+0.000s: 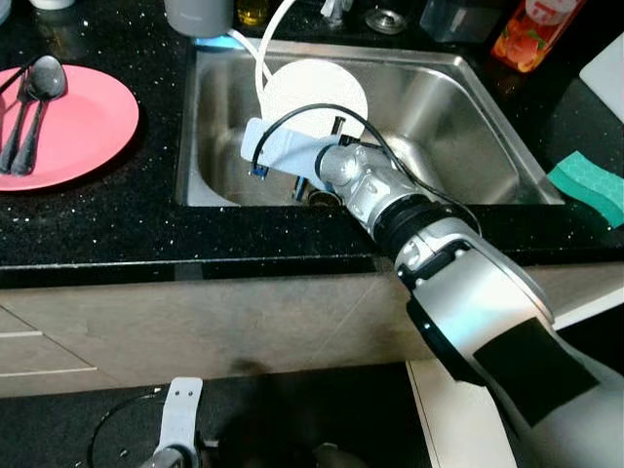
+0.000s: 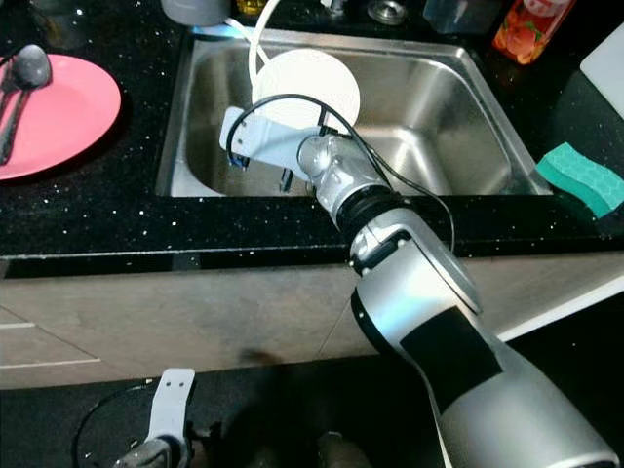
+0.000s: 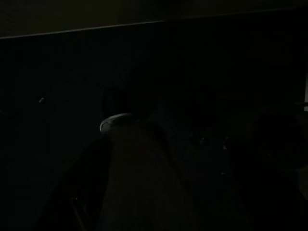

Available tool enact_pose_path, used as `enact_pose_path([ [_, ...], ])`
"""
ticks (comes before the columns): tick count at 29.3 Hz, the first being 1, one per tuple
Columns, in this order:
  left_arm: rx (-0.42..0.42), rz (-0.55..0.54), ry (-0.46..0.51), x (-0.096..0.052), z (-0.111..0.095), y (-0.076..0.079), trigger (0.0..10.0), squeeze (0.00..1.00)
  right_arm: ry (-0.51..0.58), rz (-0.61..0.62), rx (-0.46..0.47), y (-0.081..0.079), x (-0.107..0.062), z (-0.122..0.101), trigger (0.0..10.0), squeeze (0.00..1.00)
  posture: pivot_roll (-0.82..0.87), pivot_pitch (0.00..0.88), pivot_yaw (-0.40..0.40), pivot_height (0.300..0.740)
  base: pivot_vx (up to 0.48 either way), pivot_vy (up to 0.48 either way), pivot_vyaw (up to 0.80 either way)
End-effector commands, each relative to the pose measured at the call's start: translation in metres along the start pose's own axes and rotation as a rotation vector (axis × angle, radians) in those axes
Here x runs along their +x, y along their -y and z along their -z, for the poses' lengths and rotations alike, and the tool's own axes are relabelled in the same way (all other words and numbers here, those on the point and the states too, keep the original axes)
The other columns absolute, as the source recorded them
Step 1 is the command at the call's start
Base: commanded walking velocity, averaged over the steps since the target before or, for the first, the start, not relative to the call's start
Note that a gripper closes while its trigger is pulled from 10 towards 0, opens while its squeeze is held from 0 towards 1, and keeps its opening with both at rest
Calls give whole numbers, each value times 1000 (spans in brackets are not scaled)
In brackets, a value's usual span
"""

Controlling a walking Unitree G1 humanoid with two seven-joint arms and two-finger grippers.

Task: Kitchen organization

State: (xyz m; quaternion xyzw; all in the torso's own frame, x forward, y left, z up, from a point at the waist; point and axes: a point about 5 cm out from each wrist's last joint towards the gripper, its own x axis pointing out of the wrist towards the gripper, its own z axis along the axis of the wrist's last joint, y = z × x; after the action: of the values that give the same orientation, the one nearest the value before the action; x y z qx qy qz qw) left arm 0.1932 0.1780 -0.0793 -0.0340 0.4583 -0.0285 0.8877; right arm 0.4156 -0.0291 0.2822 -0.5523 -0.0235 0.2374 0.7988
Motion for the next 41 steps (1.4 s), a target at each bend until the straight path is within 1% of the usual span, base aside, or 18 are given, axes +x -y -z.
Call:
enact_pose_path([
  [1, -51, 27, -189, -10, 59, 10, 10000, 0, -39, -8, -5, -2, 0, 9, 10000, 0, 90, 319, -166, 740, 0, 0, 0],
  [7, -67, 36, -203, -14, 72, 13, 10000, 0, -99, -27, -92, -11, 1, 21, 10000, 0, 92, 373, -189, 740, 0, 0, 0],
  [12, -84, 41, -217, -19, 86, 16, 10000, 0, -119, -7, -148, -6, -1, 23, 10000, 0, 94, 421, -210, 740, 0, 0, 0],
  [15, -91, 41, -222, -20, 89, 16, 10000, 0, -114, -2, -145, -1, -1, 20, 10000, 0, 91, 426, -216, 740, 0, 0, 0],
  [16, -94, 40, -223, -20, 90, 16, 10000, 0, -105, 2, -127, 1, -2, 18, 10000, 506, 91, 426, -216, 740, 0, 0, 0],
  [17, -97, 40, -223, -20, 90, 16, 10000, 0, -98, 5, -113, 3, -2, 16, 10000, 506, 91, 426, -216, 740, 0, 0, 0],
  [18, -99, 39, -223, -20, 90, 16, 10000, 0, -89, 23, -108, 7, -2, 14, 10000, 1000, 92, 423, -215, 740, 0, 0, 0],
  [23, -100, 36, -215, -19, 86, 15, 10000, 0, -60, 97, -67, 22, -6, 8, 10000, 1000, 95, 408, -210, 740, 0, 0, 0],
  [24, -99, 35, -211, -18, 84, 15, 10000, 0, -52, 110, -41, 27, -7, 7, 10000, 0, 94, 396, -205, 740, 0, 0, 0],
  [26, -98, 33, -207, -18, 82, 15, 10000, 0, -37, 133, -3, 34, -9, 6, 10000, 0, 96, 387, -202, 740, 0, 0, 0],
  [27, -96, 31, -201, -16, 78, 14, 10000, 0, -2, 155, 79, 43, -12, 4, 10000, 0, 99, 367, -192, 740, 0, 0, 0],
  [29, -93, 29, -189, -14, 72, 13, 10000, 0, 144, 174, 344, 67, -22, -4, 10000, 0, 100, 348, -181, 740, 0, 0, 0],
  [32, -90, 24, -175, -12, 64, 11, 10000, 0, 397, 126, 664, 92, -37, -10, 10000, 0, 95, 313, -161, 740, 0, 0, 0],
  [34, -87, 22, -167, -10, 59, 9, 10000, 0, 546, 52, 760, 98, -44, -11, 10000, 0, 94, 296, -150, 740, 0, 0, 0],
  [35, -85, 21, -165, -10, 57, 9, 10000, 0, 593, 25, 773, 98, -46, -11, 10000, 0, 94, 296, -150, 740, 0, 0, 0],
  [39, -83, 11, -150, -8, 49, 5, 10000, 0, 1090, -213, 894, 103, -76, -13, 10000, 0, 90, 253, -117, 740, 0, 0, 0],
  [40, -81, 10, -148, -8, 47, 5, 10000, 0, 1159, -245, 915, 103, -82, -13, 10000, 0, 90, 248, -112, 740, 0, 0, 0],
  [41, -81, 10, -148, -8, 47, 5, 10000, 0, 1159, -245, 915, 103, -82, -13, 10000, 0, 90, 248, -112, 740, 0, 0, 0],
])
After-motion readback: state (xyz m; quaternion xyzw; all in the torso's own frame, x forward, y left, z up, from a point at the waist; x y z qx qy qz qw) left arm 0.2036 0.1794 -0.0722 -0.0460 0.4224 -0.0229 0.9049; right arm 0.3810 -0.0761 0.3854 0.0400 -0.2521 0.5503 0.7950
